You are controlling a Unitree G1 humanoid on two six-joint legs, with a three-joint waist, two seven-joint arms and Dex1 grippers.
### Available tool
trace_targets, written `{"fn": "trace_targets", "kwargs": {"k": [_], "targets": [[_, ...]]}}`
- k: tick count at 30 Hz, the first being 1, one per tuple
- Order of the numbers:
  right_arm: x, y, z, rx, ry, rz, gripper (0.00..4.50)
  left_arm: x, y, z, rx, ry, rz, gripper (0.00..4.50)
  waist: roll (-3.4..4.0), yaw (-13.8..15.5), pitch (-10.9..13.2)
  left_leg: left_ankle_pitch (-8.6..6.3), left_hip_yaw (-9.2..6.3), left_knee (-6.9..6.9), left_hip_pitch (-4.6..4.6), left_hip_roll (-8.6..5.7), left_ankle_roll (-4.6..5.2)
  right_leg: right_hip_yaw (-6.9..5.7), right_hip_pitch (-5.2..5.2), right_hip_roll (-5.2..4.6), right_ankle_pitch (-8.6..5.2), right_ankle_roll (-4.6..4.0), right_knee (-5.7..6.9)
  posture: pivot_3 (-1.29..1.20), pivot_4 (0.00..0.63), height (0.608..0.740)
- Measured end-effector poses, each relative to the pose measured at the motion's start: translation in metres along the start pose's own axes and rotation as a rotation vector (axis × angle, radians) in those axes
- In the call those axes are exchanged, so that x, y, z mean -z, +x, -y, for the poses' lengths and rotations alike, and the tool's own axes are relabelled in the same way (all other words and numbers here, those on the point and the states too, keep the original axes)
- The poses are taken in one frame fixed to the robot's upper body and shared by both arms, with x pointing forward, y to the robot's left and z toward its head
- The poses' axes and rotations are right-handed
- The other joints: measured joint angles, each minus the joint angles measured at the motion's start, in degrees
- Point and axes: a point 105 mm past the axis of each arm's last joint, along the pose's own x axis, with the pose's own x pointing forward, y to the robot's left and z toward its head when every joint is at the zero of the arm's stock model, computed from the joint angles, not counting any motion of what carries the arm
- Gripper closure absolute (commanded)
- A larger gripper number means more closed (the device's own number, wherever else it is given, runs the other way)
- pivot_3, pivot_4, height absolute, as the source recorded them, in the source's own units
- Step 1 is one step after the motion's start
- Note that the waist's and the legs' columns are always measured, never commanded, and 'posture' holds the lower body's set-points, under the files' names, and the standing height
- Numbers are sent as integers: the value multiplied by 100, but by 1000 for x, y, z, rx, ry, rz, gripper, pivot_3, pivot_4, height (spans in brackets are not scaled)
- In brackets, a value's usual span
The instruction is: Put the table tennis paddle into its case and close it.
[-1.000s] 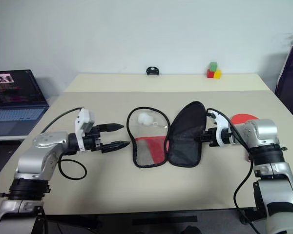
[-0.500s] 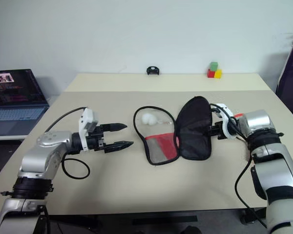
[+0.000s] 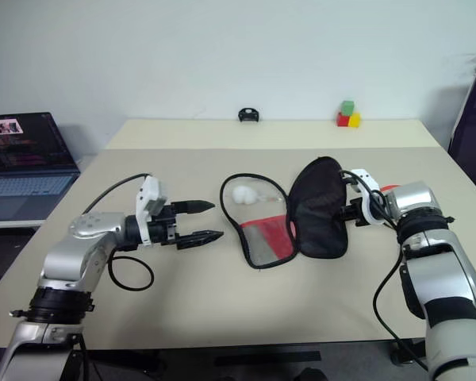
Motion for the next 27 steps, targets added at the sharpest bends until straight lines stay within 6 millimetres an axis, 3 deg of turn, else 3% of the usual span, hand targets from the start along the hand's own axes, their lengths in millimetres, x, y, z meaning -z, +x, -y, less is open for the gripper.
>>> {"fn": "trace_targets", "kwargs": {"k": [2, 5, 12, 21, 27], "targets": [[-1, 1, 3, 25, -3, 11, 3813, 0, 0, 0, 1, 1, 1, 0, 0, 0, 0, 1, 0, 0, 0, 0, -2, 0, 0, 0, 0, 0, 0, 0, 150, 740], [-2, 0, 9, 67, -24, 21, 2815, -2, 2, 0, 7, 6, 1, 0, 0, 0, 0, 3, 1, 0, 0, 0, -5, 1, 0, 0, 0, 0, 0, 0, 150, 740], [-2, -4, 24, 158, -53, 35, 2815, -2, 5, 0, 16, 10, -3, 0, 0, -7, 0, 4, 2, 0, 0, 0, -7, 1, 0, 0, 0, 0, 1, 0, 150, 740], [-16, -21, 37, 222, -28, 147, 2815, -3, 9, 1, 23, 18, 11, 0, 0, -5, 0, 4, 2, 0, 0, 0, -7, 1, 0, 0, 0, 0, 2, 0, 150, 740], [-8, -7, 22, 182, -74, 267, 2815, -2, 14, 0, 34, 8, 9, 0, -1, -9, -1, 4, 4, 3, -1, 1, -6, 2, 1, 0, 0, 0, 11, 0, 150, 740]]}}
